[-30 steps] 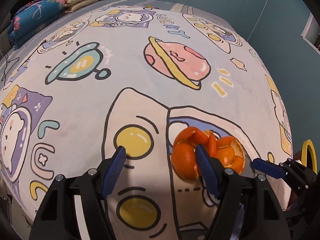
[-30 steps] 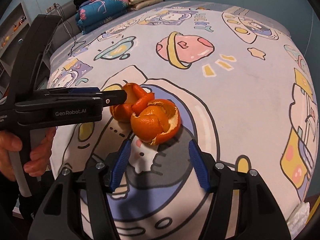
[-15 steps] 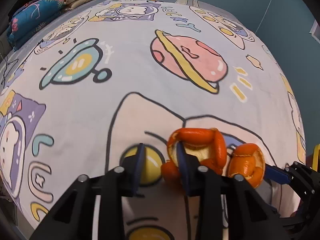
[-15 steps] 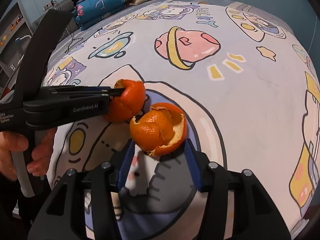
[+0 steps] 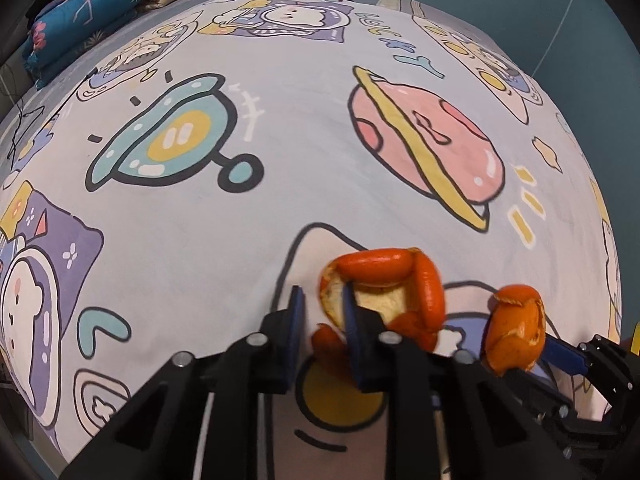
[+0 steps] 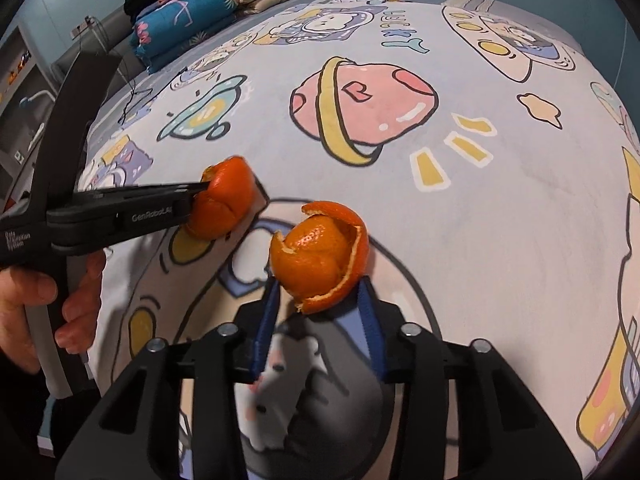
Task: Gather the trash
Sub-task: 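Grasp an orange peel with the left tool while the right tool grasps another peel, then carry both orange peels in the tools over the bin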
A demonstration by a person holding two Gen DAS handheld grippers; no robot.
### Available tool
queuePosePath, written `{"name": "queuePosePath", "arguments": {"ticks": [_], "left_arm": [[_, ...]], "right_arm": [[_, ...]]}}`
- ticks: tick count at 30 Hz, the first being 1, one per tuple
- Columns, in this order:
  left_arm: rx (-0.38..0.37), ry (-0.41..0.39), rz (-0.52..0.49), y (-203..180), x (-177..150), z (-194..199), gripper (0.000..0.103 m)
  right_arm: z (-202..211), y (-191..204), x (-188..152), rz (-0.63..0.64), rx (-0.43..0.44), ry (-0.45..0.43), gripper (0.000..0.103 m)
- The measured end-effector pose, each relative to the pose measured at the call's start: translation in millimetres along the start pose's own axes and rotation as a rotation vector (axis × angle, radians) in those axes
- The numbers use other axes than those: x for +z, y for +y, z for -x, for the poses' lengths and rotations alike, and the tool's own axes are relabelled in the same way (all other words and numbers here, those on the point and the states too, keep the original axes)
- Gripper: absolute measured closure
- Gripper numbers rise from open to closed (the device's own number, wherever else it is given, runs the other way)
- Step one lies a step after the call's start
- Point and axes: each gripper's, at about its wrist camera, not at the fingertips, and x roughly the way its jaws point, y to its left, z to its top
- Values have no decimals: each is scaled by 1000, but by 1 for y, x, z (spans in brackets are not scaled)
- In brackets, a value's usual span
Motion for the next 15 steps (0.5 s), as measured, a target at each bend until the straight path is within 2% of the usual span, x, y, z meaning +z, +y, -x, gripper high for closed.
{"name": "queuePosePath", "arguments": {"ticks": [6, 15], "left_arm": [[-8, -32, 27, 6, 3, 9, 95], [-20, -124, 80, 16, 4, 52, 96]], "right_arm": [[1, -6, 13, -48, -2, -31, 74], [56, -19, 19, -86, -36, -159, 74]]}}
